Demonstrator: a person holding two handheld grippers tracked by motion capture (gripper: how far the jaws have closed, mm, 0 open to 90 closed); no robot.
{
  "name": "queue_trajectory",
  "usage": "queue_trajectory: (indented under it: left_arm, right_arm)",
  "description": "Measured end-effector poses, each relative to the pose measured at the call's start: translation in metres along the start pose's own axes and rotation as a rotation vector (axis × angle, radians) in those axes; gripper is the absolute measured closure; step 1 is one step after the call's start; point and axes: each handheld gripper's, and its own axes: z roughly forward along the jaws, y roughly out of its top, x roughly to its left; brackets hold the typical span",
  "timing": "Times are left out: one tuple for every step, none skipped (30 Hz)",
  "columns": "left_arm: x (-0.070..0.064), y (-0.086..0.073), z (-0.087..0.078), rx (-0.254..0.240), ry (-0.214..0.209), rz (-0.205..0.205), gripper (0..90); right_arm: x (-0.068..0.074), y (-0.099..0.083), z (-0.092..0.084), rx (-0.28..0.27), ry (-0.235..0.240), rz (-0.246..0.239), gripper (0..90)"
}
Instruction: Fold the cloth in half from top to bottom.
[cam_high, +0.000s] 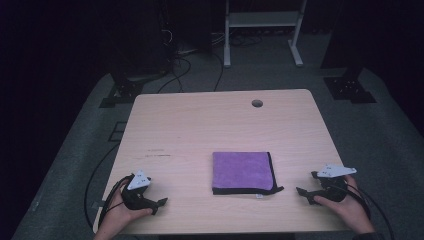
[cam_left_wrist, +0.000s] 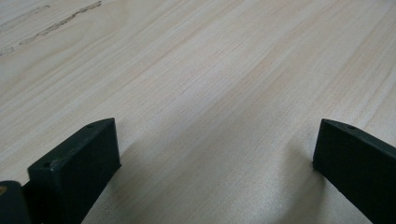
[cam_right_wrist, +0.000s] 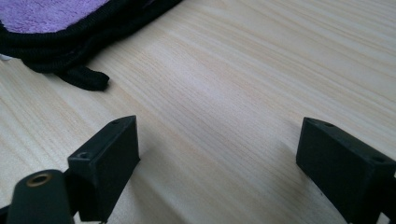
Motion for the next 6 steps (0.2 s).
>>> queue_trajectory:
  left_arm:
    - [0.0, 0.0, 0.0, 0.0, 0.0, 0.0, 0.0]
    - [0.0, 0.0, 0.0, 0.0, 0.0, 0.0, 0.0]
    - [0.0, 0.0, 0.0, 0.0, 0.0, 0.0, 0.0]
    - [0.0, 0.0, 0.0, 0.0, 0.0, 0.0, 0.0]
    - [0.0, 0.0, 0.0, 0.0, 0.0, 0.0, 0.0]
    - [0.0, 0.0, 0.0, 0.0, 0.0, 0.0, 0.0]
  right_arm:
    - [0.0, 0.0, 0.0, 0.0, 0.0, 0.0, 12.0]
    - [0.0, 0.0, 0.0, 0.0, 0.0, 0.0, 12.0]
    - [0.0, 0.0, 0.0, 0.0, 0.0, 0.0, 11.9]
    - [0.0, 0.0, 0.0, 0.0, 0.0, 0.0, 11.5]
    - [0.0, 0.0001, 0.0003, 0.001, -0.003, 0.002, 10.2]
    - [0.0, 0.0003, 0.0006, 0.005, -0.006, 0.006, 8.7]
